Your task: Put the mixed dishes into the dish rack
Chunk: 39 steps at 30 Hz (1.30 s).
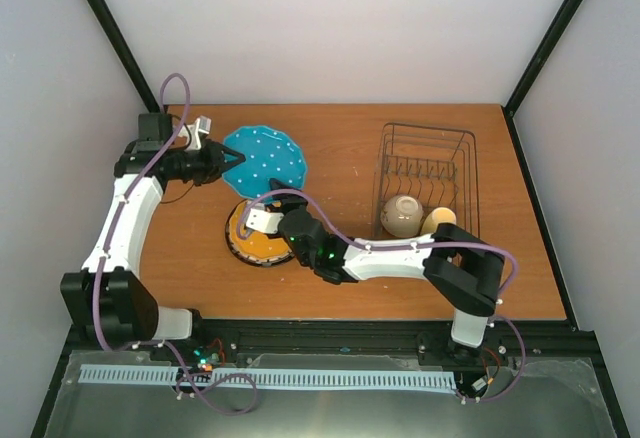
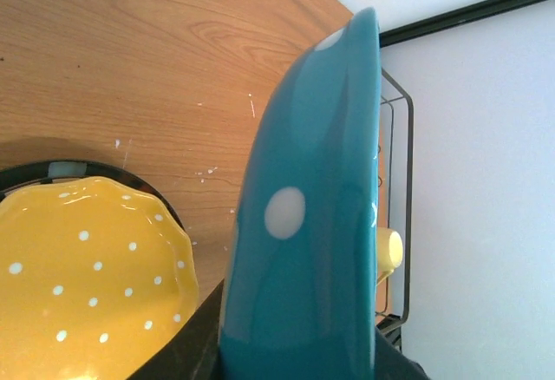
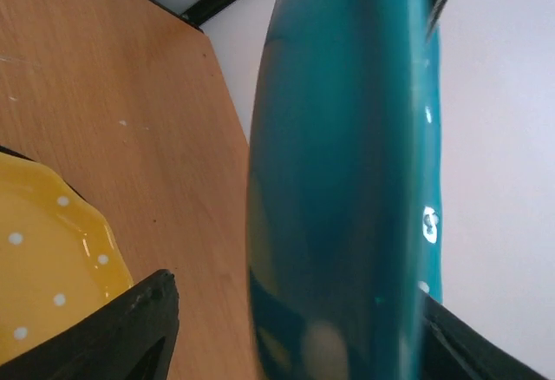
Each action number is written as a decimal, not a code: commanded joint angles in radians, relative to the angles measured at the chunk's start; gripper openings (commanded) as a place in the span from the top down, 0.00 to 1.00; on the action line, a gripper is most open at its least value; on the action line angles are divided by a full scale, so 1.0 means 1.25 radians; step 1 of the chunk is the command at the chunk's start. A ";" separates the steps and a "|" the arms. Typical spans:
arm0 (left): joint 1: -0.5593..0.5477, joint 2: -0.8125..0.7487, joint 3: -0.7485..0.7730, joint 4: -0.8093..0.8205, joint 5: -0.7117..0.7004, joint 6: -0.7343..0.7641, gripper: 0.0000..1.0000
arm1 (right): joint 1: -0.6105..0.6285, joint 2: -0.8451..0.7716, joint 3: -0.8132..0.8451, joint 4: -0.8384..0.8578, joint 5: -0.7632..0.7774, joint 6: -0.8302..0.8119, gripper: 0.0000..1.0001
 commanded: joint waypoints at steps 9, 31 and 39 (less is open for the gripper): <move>-0.001 -0.115 -0.086 0.053 0.130 -0.039 0.99 | 0.007 0.105 0.124 0.037 0.074 -0.044 0.97; 0.004 -0.188 0.013 0.086 -0.359 0.066 0.00 | -0.160 -0.270 0.143 -0.426 0.015 0.622 0.97; 0.009 -0.148 -0.041 0.110 -0.351 0.077 0.00 | -0.414 -0.477 0.144 -0.721 -0.136 0.977 0.97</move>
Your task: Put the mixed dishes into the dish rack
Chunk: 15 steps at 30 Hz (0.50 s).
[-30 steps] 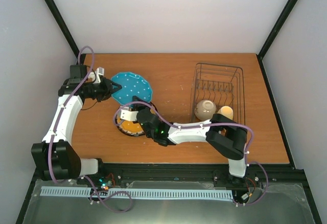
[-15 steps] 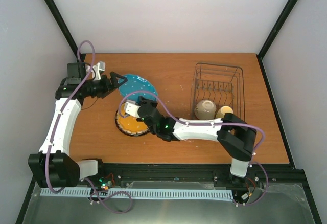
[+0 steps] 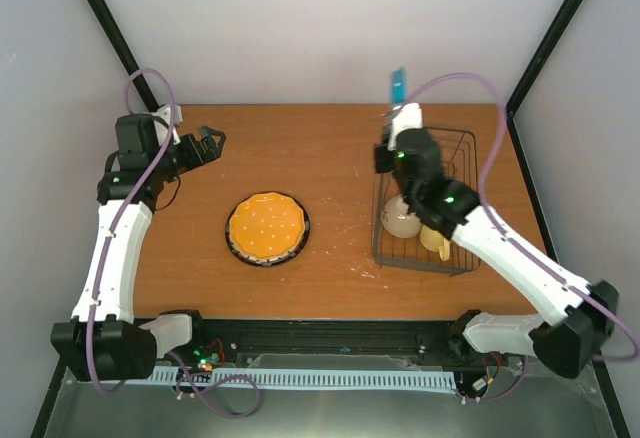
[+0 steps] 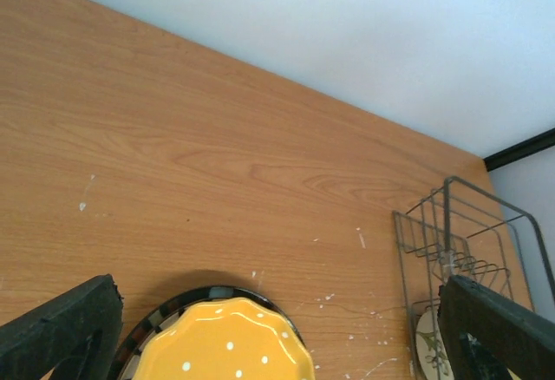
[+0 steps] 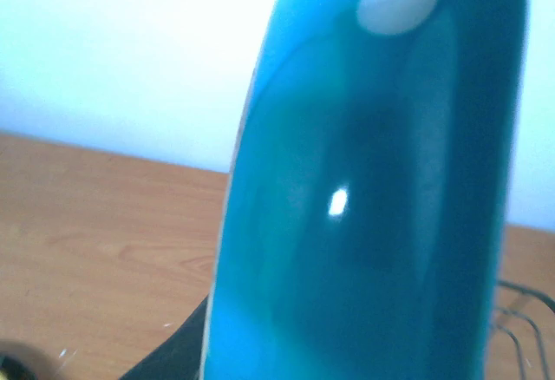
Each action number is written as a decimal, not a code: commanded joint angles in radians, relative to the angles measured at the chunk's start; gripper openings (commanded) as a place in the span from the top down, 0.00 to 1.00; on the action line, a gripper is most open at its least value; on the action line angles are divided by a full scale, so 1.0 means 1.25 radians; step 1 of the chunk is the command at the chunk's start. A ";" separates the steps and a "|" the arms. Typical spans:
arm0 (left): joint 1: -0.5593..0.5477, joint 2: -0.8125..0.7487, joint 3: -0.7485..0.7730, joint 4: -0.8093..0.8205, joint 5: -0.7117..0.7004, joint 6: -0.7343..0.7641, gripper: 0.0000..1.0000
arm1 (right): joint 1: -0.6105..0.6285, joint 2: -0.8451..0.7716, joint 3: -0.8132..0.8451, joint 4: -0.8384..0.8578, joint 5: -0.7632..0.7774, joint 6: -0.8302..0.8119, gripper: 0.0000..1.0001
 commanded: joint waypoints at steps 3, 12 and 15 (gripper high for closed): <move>0.005 0.030 -0.047 0.043 -0.006 0.019 0.00 | -0.145 -0.095 0.045 -0.169 -0.147 0.260 0.97; 0.014 0.043 -0.073 0.061 0.009 0.022 0.00 | -0.317 -0.076 -0.014 -0.196 -0.422 0.346 0.97; 0.016 0.041 -0.079 0.061 0.011 0.025 0.00 | -0.325 -0.059 -0.023 -0.192 -0.440 0.339 0.97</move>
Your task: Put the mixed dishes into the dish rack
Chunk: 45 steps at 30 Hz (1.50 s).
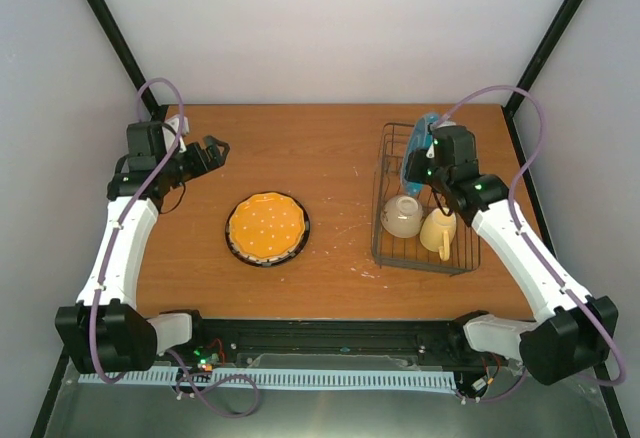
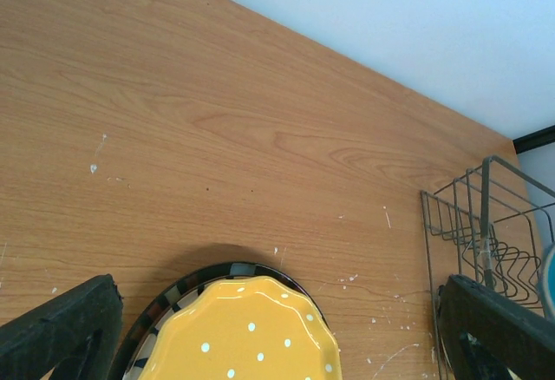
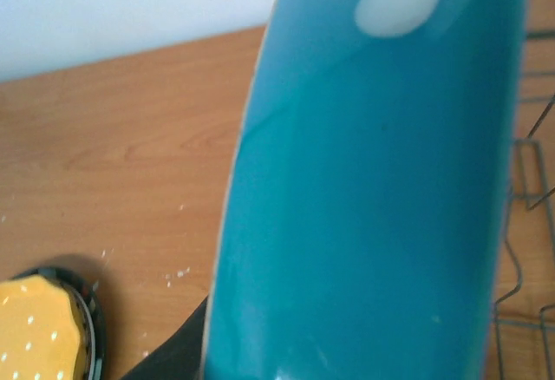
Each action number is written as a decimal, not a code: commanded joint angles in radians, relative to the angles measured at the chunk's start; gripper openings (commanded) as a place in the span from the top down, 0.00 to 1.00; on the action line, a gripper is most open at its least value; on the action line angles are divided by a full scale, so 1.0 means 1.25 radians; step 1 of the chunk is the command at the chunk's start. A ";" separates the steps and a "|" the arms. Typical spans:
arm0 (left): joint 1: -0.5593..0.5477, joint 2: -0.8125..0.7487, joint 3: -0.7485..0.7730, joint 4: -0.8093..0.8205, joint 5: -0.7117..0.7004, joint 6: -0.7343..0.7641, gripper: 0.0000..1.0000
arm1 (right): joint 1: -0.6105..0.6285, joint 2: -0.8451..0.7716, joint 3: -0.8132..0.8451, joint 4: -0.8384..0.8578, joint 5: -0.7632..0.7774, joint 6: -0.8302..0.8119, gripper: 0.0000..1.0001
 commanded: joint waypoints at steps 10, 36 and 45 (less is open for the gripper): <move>0.016 0.001 -0.013 0.027 0.021 0.027 0.00 | -0.042 0.071 -0.016 0.118 -0.184 0.014 0.97; 0.027 0.016 -0.006 0.036 0.023 0.031 0.00 | -0.126 0.192 0.013 0.174 -0.264 -0.024 0.97; 0.029 0.035 -0.013 0.045 0.034 0.035 0.00 | -0.127 0.264 0.057 0.118 -0.266 -0.102 0.97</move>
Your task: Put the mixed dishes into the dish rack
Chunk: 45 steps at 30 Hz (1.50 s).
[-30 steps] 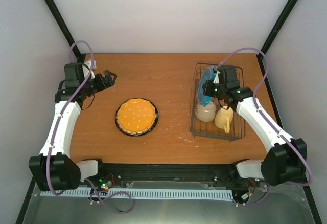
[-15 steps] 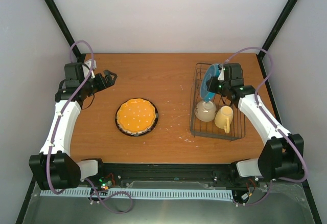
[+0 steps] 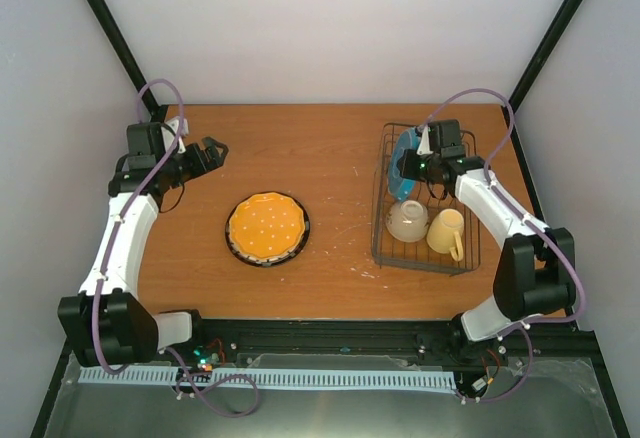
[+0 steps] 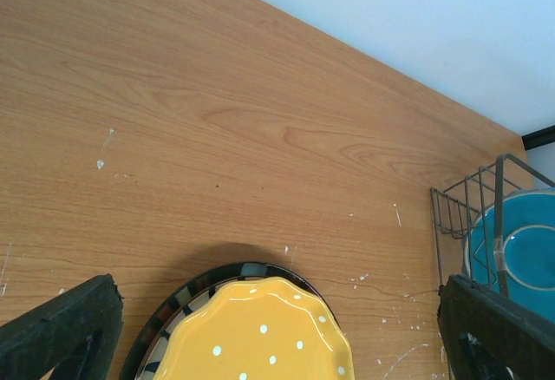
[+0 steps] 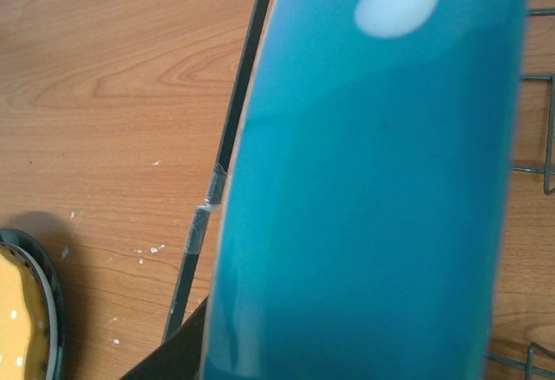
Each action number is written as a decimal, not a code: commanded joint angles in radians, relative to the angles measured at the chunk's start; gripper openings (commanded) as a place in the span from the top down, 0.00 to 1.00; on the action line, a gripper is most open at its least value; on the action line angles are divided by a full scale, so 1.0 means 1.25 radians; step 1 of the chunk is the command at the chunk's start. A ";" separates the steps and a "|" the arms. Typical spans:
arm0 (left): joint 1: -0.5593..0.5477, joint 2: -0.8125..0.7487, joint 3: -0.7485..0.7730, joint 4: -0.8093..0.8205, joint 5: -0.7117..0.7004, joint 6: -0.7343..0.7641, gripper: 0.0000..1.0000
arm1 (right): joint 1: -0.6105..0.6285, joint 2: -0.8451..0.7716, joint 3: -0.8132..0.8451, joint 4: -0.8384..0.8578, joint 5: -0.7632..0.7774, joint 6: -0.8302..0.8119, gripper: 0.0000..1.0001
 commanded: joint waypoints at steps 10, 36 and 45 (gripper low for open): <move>0.006 0.039 -0.012 -0.006 0.021 0.045 0.00 | -0.002 0.061 0.041 0.017 -0.065 -0.073 0.92; 0.032 0.058 -0.081 -0.043 0.055 0.084 0.00 | -0.019 -0.157 -0.014 0.056 0.113 -0.060 0.39; 0.036 0.140 -0.142 -0.053 0.144 0.113 0.14 | -0.028 -0.259 -0.034 0.070 0.143 -0.029 0.37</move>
